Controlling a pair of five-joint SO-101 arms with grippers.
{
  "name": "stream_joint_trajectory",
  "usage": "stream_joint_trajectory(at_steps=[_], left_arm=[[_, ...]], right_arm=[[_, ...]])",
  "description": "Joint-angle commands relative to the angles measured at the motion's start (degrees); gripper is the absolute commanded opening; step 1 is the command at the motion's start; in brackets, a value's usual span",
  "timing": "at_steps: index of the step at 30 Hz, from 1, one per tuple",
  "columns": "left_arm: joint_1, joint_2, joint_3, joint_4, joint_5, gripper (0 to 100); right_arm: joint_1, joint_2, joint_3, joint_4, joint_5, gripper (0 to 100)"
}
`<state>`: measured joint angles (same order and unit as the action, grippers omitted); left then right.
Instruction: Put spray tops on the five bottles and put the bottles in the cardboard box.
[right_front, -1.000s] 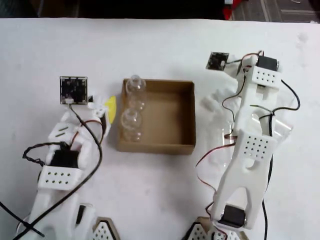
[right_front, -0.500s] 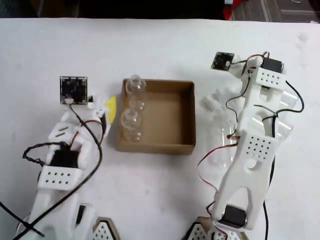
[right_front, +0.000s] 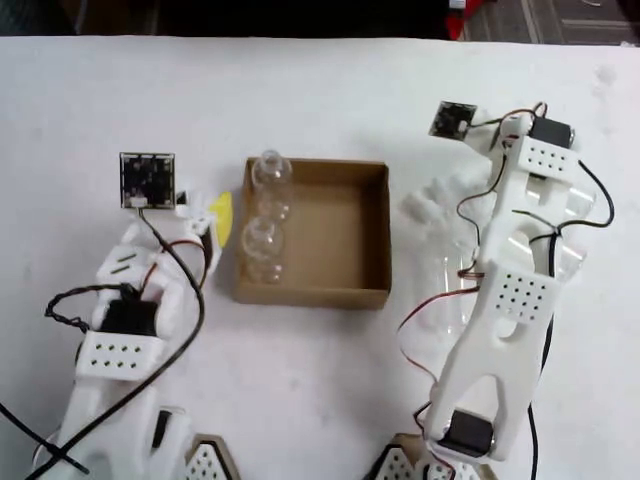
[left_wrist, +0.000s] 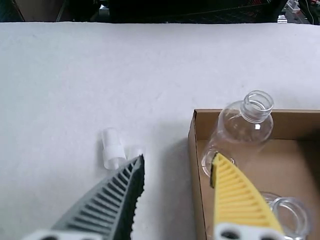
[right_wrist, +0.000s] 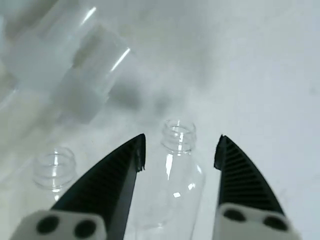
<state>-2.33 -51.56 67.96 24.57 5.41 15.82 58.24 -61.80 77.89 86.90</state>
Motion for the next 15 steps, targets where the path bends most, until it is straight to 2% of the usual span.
stream_joint_trajectory(at_steps=[1, 11, 15], left_arm=[[0.57, -1.19, -0.53, -1.58, 0.53, 21], [0.57, -1.19, -0.44, -1.58, 0.53, 21], [0.57, -1.19, -0.53, -1.58, 0.53, 21]], right_arm=[[1.01, -0.66, -1.76, -0.84, 0.79, 20.1], [1.01, 2.51, -2.46, -0.84, 3.25, 19.5], [1.01, 2.86, -3.78, -2.68, 3.25, 11.5]])
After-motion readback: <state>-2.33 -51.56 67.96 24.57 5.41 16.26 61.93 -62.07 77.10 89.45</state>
